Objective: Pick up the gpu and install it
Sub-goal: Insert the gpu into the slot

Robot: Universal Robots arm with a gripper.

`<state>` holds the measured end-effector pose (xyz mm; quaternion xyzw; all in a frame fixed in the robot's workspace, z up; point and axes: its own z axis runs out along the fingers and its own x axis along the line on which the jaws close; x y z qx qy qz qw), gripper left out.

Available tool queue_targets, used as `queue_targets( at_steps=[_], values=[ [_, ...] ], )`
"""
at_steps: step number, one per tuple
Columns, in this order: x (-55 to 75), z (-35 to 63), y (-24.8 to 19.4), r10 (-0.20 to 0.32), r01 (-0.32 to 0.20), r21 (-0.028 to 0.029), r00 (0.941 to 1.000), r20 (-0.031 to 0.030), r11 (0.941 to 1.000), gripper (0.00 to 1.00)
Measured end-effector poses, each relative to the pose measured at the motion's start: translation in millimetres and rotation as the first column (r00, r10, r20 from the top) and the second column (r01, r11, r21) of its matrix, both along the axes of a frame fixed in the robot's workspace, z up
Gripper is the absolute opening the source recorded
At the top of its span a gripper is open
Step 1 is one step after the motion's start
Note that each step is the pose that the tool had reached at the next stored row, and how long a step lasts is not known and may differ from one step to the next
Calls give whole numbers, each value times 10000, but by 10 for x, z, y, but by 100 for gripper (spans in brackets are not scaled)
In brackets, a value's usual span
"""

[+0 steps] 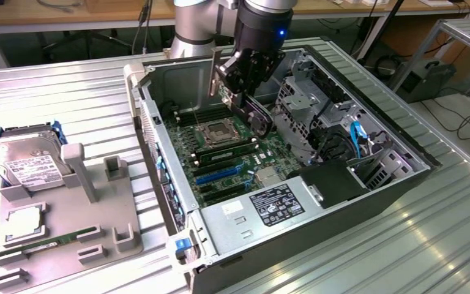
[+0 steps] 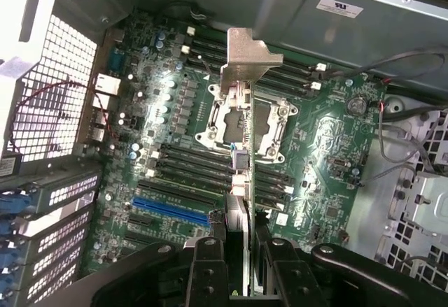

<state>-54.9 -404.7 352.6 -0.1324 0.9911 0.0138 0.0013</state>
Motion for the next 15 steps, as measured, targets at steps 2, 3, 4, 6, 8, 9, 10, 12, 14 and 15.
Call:
queue_targets(
  at_steps=[2,3,4,6,8,9,10,12,14,15],
  values=[
    [0,0,0,115,-115,-1,9999,0,9999,26],
    [0,0,0,168,-168,0,9999,0,9999,26],
    [0,0,0,223,-223,0,9998,0,9998,26],
    [0,0,0,336,-336,0,9994,0,9994,26],
    [0,0,0,442,-442,0,9990,-1,9990,26],
    [0,0,0,497,-497,0,9988,-1,9988,26],
    [0,0,0,573,-573,0,9984,0,9984,26],
    [0,0,0,690,-690,0,9976,0,9976,26],
    [0,0,0,812,-812,0,9967,0,9967,26],
    [0,0,0,871,-871,0,9962,-1,9962,26]
  ],
)
